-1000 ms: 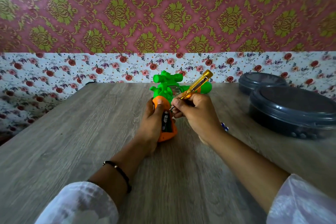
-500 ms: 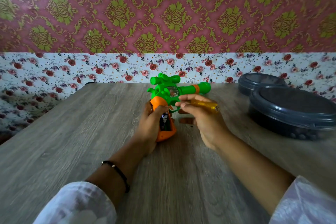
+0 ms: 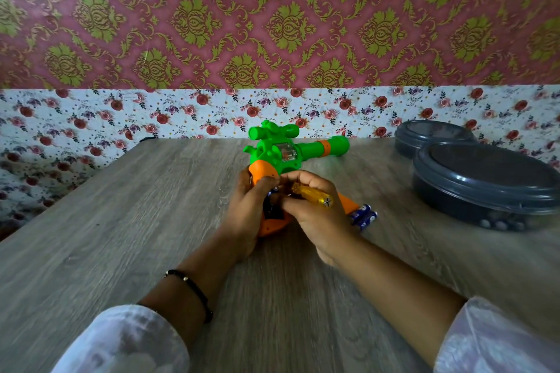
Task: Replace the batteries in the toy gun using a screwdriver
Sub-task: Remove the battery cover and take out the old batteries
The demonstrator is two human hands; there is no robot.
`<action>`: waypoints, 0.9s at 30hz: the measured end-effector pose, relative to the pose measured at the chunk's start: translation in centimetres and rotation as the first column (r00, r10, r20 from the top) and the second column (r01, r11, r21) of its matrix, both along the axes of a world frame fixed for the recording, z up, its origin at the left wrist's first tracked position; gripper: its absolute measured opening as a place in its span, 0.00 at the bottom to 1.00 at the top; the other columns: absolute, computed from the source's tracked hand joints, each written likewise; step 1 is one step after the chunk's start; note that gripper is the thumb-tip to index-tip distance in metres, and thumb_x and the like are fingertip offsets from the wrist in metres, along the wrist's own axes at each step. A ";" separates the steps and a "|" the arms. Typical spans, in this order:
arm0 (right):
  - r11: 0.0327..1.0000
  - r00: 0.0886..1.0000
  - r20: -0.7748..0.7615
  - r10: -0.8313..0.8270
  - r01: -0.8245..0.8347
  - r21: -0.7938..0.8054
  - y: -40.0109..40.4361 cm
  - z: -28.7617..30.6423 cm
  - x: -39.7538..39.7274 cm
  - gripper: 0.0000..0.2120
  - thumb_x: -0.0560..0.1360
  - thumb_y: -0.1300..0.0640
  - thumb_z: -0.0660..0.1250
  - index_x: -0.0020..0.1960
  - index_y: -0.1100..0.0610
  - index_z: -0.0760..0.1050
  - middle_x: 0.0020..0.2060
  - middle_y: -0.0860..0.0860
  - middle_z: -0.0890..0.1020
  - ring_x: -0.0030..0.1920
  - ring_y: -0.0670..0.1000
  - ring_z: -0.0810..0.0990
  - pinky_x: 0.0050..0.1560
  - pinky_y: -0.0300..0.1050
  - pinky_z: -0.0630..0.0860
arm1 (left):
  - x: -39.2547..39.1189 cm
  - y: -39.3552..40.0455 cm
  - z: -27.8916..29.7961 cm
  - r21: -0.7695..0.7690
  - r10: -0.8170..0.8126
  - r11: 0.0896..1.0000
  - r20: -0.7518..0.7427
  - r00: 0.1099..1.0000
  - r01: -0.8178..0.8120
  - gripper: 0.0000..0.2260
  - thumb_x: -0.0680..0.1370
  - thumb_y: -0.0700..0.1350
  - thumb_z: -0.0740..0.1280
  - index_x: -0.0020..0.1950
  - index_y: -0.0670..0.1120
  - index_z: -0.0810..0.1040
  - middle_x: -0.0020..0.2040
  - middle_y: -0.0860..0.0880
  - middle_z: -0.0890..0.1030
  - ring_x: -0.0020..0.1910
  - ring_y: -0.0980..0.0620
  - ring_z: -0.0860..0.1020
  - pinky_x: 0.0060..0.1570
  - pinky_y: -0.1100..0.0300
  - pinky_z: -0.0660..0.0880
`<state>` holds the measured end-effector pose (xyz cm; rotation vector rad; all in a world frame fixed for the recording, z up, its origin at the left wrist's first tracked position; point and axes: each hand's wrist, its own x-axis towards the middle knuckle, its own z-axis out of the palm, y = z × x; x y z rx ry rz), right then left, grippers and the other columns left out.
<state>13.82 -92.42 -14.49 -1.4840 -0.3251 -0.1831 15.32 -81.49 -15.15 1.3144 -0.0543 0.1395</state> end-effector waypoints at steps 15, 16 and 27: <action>0.981 0.979 -0.138 -0.148 0.127 -0.148 -9.7 5.5 -0.1 0.07 0.70 0.69 0.68 0.40 0.59 0.75 0.31 0.53 0.80 0.30 0.50 0.75 0.28 0.42 0.72 | 0.6 -0.4 -0.5 0.073 0.107 0.992 -0.014 0.994 -0.106 0.12 0.80 0.48 0.61 0.63 0.47 0.70 0.49 0.41 0.80 0.44 0.46 0.80 0.51 0.47 0.76; 0.968 0.971 -0.173 -0.165 0.126 -0.216 -10.3 5.3 -0.2 0.07 0.70 0.70 0.68 0.40 0.60 0.75 0.31 0.53 0.79 0.31 0.50 0.75 0.28 0.42 0.72 | 0.6 -0.4 -0.5 0.080 0.105 0.991 -0.012 0.994 -0.104 0.10 0.80 0.48 0.61 0.61 0.48 0.70 0.48 0.42 0.80 0.44 0.45 0.80 0.52 0.46 0.76; 0.818 0.924 -0.147 -0.352 0.227 -0.528 -12.9 3.1 -1.0 0.11 0.67 0.64 0.74 0.31 0.56 0.74 0.21 0.47 0.74 0.24 0.45 0.70 0.20 0.34 0.63 | 0.2 -0.5 -0.2 0.196 0.175 0.967 -0.035 0.984 -0.165 0.04 0.78 0.47 0.66 0.50 0.52 0.72 0.51 0.39 0.80 0.51 0.40 0.80 0.56 0.39 0.76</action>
